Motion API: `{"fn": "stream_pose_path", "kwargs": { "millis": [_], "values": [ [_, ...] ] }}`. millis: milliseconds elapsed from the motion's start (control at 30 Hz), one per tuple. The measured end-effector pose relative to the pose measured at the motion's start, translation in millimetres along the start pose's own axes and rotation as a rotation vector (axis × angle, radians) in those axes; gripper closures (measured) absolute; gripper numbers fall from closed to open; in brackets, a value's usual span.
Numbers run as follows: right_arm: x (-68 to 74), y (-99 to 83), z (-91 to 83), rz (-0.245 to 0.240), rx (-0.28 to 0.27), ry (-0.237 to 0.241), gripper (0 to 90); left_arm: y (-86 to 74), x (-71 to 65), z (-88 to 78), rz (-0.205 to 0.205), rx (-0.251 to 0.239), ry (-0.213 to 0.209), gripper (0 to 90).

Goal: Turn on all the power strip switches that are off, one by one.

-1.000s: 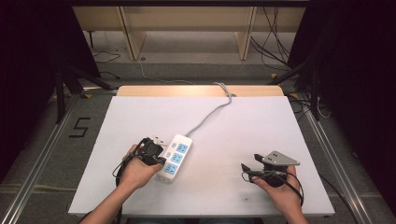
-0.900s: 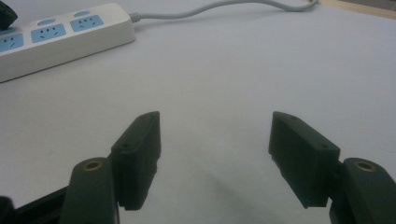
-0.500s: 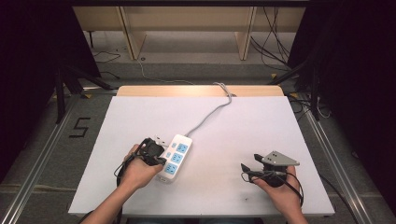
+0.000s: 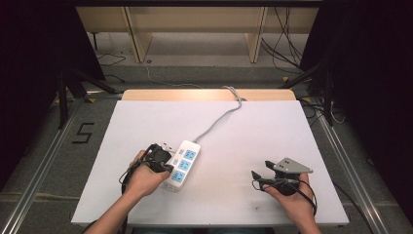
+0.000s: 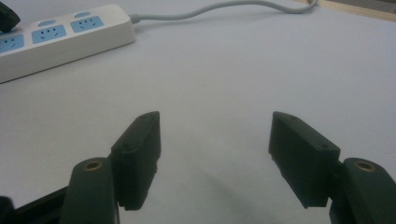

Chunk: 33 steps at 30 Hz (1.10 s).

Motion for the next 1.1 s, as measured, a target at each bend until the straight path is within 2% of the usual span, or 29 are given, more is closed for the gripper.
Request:
{"fn": "stream_pose_path", "kwargs": {
  "millis": [700, 867, 1100],
  "values": [
    [0.9, -0.4, 0.8, 0.002, 0.004, 0.003, 35.2, 1.1, -0.9, 0.4, -0.001, 0.008, 0.009, 89.9],
    [1.1, -0.6, 1.0, -0.001, 0.008, 0.004, 35.2, 1.0, 0.0, 0.6, -0.024, 0.007, -0.001, 89.9],
    [1.4, -0.7, 1.2, 0.0, 0.009, 0.005, 35.2, 1.6, -3.7, 0.9, -0.003, 0.016, 0.031, 89.9]
  ]
}}
Point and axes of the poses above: each handheld gripper's, and its own axes: z roughly forward along the jaws, y roughly out of its top, x roughly to its left, the point moved 4 cm from there along z, roughly forward along the jaws, and after that the axes turned 5 degrees about -z, right-handed, at the moved point
